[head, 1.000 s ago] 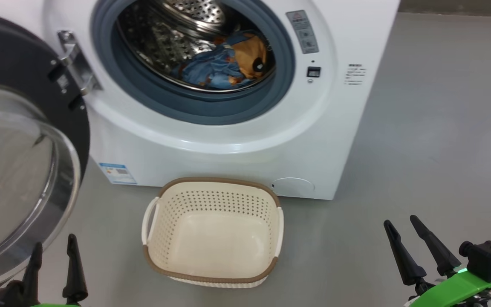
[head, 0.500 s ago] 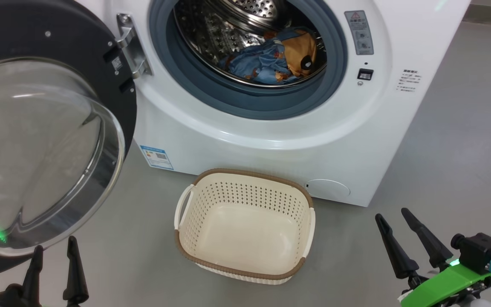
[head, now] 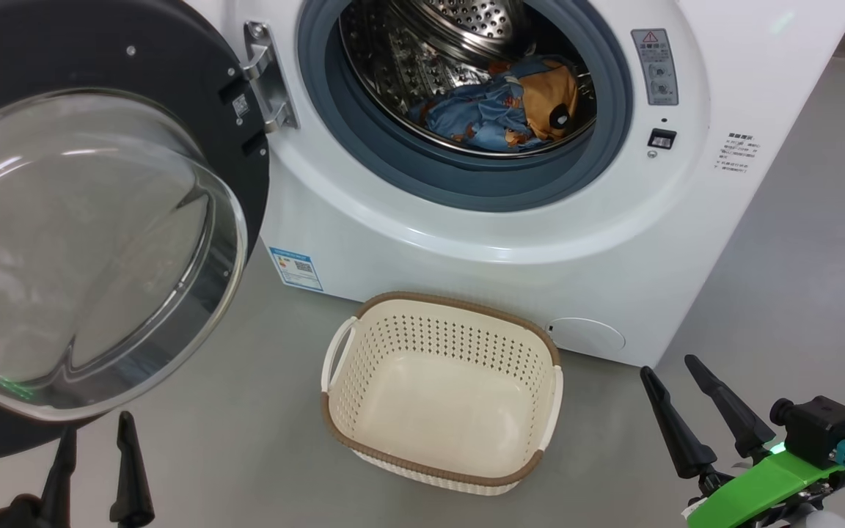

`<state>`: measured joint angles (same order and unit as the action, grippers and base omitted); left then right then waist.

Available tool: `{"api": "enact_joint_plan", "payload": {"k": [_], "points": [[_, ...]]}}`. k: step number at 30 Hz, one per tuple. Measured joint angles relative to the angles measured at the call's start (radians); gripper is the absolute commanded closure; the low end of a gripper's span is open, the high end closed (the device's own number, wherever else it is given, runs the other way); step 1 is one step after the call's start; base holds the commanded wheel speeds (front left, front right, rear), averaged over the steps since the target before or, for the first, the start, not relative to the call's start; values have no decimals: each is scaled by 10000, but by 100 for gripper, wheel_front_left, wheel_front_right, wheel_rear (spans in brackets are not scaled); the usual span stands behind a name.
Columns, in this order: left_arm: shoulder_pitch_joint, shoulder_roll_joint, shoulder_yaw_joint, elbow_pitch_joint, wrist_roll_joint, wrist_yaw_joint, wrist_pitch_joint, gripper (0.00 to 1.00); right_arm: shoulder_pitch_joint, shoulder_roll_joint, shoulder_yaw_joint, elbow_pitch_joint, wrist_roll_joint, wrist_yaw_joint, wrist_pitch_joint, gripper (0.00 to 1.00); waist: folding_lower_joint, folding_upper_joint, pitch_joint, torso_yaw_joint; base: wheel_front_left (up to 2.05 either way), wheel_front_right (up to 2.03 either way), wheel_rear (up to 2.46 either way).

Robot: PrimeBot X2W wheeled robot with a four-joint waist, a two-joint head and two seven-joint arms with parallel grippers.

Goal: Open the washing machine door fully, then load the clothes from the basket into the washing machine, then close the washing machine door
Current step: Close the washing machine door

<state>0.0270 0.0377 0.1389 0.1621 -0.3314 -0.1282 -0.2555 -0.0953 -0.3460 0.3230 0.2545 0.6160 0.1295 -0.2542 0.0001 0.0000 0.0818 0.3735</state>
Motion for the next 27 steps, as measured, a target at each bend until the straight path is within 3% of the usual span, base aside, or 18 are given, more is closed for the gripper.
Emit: {"api": "enact_joint_plan", "payload": {"k": [15, 16, 17, 20, 21, 27], "points": [[171, -2, -40, -8, -2, 0, 0, 0, 25, -4, 58, 17, 27, 0, 0, 0, -1, 0, -174, 150, 0, 0, 0], [171, -2, -44, -19, -4, 0, 0, 7, 31, -2, 61, 19, 27, 0, 0, 0, -1, 0, -176, 150, 0, 0, 0], [171, -2, -44, -54, -13, 0, 0, 39, 35, 0, 67, 21, 27, 0, 0, 0, 0, 0, -176, 151, 0, 0, 0], [170, -6, 23, -282, -109, 0, 0, 89, 39, 8, 71, 25, 27, 0, 0, 0, 0, 0, -184, 160, 0, 0, 0], [168, -6, 92, -384, -144, 0, 0, 100, 40, 13, 69, 27, 27, 0, 0, 0, -1, 0, -181, 166, 0, 0, 0], [26, 161, 884, -1325, -548, 0, 0, 100, 43, 71, 56, 25, 27, 0, 0, 0, 0, 0, -99, 199, 0, 0, 0]]}}
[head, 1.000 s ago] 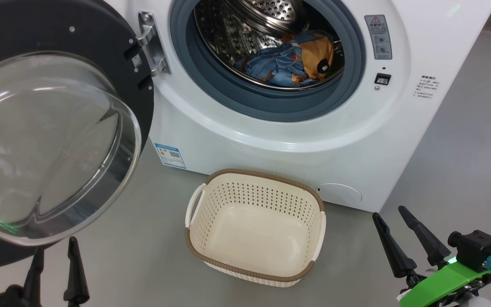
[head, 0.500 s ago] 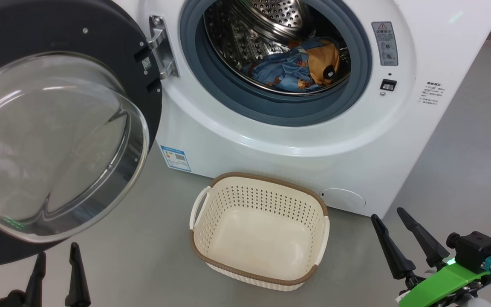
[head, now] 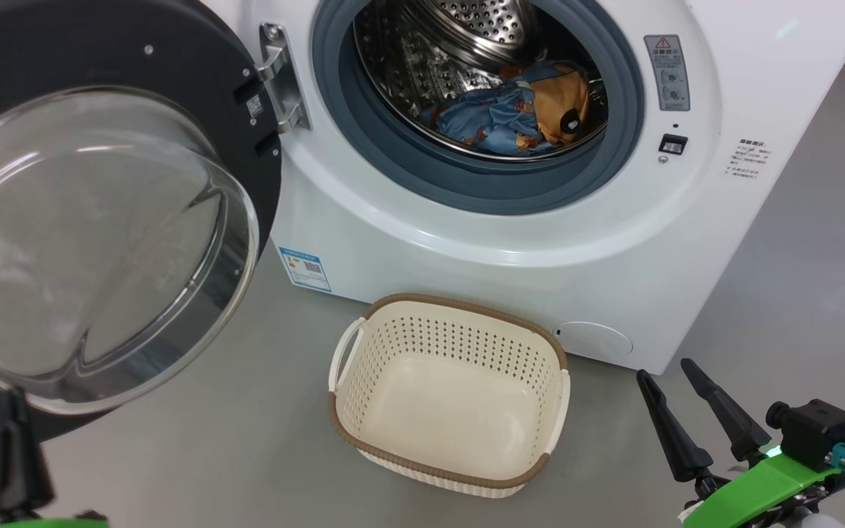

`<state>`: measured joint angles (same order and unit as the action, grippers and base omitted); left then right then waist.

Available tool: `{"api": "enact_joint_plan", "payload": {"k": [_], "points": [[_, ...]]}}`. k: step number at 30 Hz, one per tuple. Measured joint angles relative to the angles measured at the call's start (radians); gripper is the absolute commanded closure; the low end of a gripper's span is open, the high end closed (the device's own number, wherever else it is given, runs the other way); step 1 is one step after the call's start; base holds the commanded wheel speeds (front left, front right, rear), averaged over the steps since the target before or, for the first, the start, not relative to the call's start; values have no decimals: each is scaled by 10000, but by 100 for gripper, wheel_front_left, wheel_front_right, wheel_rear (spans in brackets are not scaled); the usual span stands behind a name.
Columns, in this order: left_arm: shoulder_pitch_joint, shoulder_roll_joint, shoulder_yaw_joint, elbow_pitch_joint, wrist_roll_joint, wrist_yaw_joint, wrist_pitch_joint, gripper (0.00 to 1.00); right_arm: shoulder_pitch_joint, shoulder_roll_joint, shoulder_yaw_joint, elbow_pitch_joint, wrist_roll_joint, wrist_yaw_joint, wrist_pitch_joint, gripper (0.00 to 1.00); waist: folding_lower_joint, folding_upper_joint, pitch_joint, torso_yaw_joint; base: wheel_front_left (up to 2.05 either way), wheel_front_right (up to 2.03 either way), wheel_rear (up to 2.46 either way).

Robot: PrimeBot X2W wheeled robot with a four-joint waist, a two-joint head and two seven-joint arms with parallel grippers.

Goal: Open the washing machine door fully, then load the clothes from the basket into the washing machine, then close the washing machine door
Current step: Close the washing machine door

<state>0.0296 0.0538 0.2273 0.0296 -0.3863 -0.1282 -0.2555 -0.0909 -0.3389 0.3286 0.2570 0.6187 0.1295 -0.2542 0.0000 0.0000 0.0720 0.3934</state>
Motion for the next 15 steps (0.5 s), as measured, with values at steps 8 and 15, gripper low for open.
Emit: {"api": "enact_joint_plan", "payload": {"k": [8, 15], "points": [[-1125, 989, 1034, -761, -1407, 0, -6, 100, 3, 132, -58, 0, -2, 0, 0, 0, 0, 0, 147, 93, 0, 0, 0], [-2592, 2769, 1833, -305, -3009, 2, 19, 100, 5, 222, -186, -2, -2, 0, -2, 0, 0, 0, 243, 167, 0, 0, 0]]}}
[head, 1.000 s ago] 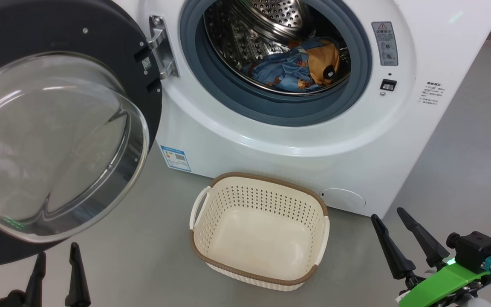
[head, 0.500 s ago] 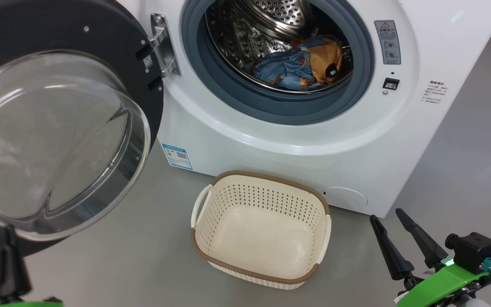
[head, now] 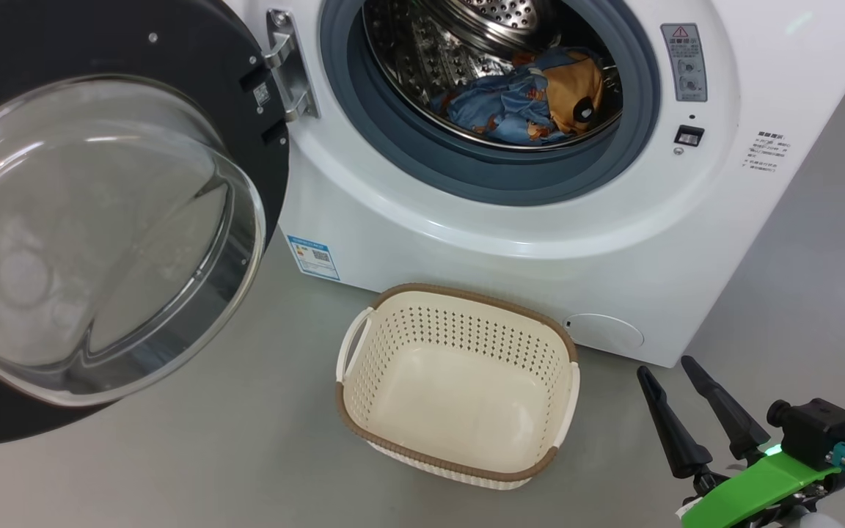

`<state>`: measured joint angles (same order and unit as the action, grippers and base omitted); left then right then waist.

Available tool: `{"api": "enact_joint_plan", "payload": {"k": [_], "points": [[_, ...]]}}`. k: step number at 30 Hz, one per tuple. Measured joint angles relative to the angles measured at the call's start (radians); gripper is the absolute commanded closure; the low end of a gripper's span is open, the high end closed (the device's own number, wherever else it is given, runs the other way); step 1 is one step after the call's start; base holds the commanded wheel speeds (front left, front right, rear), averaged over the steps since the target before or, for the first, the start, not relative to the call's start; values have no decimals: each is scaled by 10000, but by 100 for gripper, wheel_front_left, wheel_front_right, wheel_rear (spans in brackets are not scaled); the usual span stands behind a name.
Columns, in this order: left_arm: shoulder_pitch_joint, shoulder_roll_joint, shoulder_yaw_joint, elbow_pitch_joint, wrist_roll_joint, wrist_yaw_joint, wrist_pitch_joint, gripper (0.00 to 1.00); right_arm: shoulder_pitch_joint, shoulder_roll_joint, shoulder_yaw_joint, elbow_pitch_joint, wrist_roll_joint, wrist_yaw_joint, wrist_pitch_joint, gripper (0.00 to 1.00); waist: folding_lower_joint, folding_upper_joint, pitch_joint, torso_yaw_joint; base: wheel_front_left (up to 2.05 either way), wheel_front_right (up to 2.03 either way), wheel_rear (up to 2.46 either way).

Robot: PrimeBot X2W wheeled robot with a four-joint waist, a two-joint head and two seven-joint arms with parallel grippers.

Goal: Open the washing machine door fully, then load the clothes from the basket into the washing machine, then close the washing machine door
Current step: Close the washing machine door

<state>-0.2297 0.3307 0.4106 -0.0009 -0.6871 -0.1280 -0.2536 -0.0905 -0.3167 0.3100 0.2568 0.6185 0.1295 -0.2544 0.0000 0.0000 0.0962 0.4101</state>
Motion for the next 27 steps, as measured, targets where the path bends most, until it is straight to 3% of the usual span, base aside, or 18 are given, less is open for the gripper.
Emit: {"api": "enact_joint_plan", "payload": {"k": [8, 13, 21, 27], "points": [[-2607, 1841, 917, 2968, -3001, 2, 1718, 100, -7, 21, -29, -12, -21, 0, 2, 0, 0, 0, 302, 15, 0, 0, 0], [-3832, 2907, 882, 5265, -3850, 2, 3212, 100, -17, -6, 2, -12, -25, 0, 2, 0, 0, 0, 537, -8, 0, 0, 0], [-5150, 3724, 148, 7850, -4769, 2, 6215, 100, -122, -86, 125, -2, -25, 0, 2, 0, 0, 0, 798, 37, 0, 0, 0], [-5695, 4205, -12, 8945, -5177, 4, 7639, 100, -279, -178, 222, -4, -27, 0, 2, 0, 0, 0, 959, 22, 0, 0, 0]]}}
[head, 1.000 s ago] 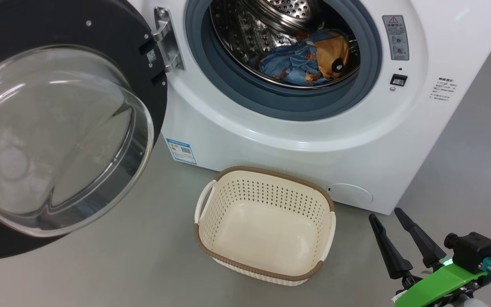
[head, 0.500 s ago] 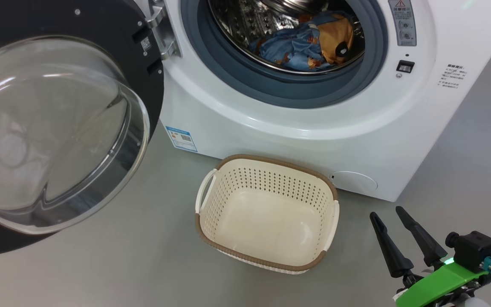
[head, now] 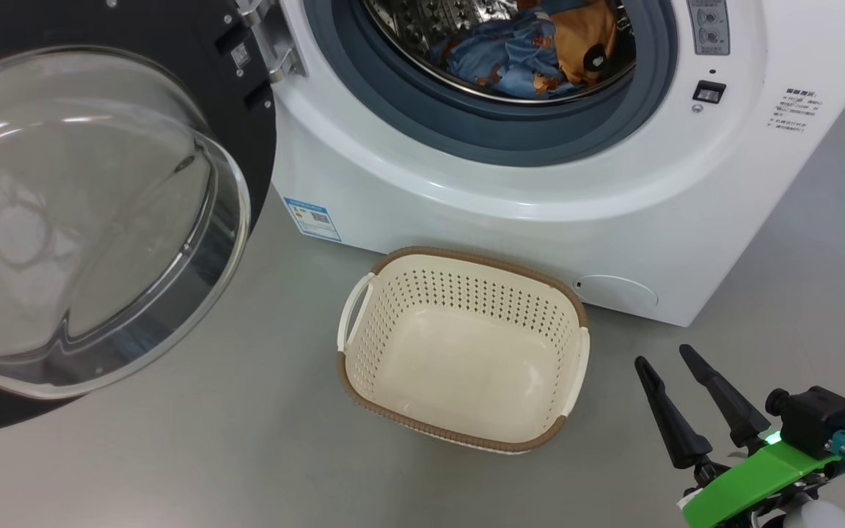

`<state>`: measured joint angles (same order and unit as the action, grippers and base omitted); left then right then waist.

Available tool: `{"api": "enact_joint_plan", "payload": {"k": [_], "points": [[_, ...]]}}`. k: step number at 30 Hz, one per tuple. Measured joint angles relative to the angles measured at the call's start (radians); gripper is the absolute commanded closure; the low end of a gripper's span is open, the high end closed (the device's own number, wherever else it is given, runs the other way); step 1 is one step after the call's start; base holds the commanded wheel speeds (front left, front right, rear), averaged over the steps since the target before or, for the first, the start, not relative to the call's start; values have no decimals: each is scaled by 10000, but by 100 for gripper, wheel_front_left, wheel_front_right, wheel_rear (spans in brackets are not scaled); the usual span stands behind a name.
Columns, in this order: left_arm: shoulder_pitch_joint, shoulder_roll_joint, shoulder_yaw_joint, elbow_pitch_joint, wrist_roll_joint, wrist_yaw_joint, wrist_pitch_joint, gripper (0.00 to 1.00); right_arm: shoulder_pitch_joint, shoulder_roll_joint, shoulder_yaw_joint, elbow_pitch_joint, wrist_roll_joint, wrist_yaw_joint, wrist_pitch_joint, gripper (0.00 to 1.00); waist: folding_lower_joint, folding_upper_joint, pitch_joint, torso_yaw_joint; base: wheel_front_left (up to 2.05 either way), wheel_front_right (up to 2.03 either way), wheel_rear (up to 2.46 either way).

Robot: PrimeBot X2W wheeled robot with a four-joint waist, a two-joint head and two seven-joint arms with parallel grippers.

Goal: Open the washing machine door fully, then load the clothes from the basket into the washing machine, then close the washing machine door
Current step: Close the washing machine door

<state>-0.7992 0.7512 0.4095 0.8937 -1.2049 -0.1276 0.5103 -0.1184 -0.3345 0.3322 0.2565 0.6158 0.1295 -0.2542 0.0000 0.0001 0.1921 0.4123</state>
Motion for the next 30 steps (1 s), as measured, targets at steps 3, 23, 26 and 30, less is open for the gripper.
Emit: {"api": "enact_joint_plan", "payload": {"k": [3, 23, 26, 30], "points": [[-278, 92, -178, 303, -224, 0, 899, 100, -16, -127, 4, 0, 0, 0, 0, 0, 0, 0, 122, -11, 0, 0, 0], [48, 182, -1160, -508, -809, -2, 2926, 100, -352, -309, 232, 140, 2, 0, 0, 0, 0, 0, 281, 22, 0, 0, 0], [286, 199, -1333, -863, -930, -2, 3269, 100, -349, -286, 247, 167, 2, 0, 0, 0, 0, 0, 134, 64, 0, 0, 0], [648, 209, -1567, -1402, -1151, 0, 3710, 100, -328, -184, 251, 198, 2, 0, 0, 0, 0, -1, -88, 139, 0, 0, 0]]}}
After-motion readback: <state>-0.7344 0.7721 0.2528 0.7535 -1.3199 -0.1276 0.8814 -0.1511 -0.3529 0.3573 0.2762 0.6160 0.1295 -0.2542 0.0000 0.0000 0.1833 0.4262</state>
